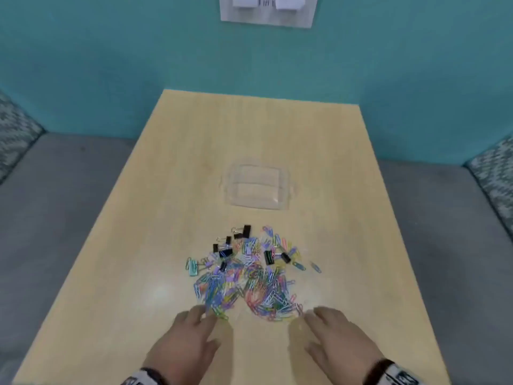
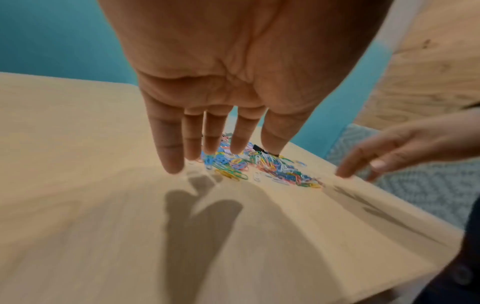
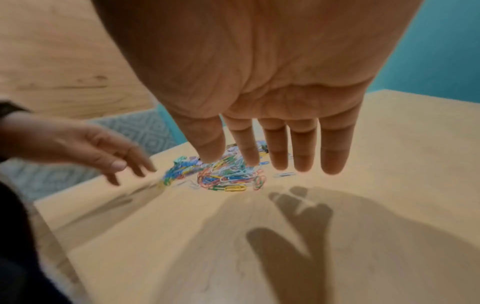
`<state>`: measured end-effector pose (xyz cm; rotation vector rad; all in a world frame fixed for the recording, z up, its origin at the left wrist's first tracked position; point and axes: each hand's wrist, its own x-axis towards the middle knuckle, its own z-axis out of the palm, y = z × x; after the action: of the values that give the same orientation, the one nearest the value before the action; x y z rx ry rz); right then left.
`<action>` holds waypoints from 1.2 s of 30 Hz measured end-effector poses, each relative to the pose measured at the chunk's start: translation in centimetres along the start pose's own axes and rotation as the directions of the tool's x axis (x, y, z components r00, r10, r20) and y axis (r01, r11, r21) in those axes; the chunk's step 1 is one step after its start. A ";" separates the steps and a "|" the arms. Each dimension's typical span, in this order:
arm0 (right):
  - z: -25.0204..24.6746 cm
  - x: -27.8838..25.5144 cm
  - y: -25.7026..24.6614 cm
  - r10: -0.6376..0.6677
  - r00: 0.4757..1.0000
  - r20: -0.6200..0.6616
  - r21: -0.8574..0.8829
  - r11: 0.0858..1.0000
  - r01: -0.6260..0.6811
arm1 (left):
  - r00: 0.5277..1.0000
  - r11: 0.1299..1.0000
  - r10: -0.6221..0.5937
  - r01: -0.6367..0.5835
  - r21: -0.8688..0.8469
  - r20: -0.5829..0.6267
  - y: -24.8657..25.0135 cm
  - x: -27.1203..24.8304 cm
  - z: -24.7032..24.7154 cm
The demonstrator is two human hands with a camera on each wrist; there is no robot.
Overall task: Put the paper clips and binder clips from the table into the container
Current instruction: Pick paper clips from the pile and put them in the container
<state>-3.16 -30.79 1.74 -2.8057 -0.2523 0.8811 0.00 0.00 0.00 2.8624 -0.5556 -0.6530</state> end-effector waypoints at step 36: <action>-0.6 8.7 -4.8 -0.157 0.977 -0.143 -0.086 0.986 0.145 | 0.988 0.992 0.119 -0.114 0.051 -0.100 5.6 7.7 1.0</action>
<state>3.77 -24.32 -1.41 -2.8568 -0.4776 0.6367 4.23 -8.20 -2.60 2.8588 -0.7237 -0.4773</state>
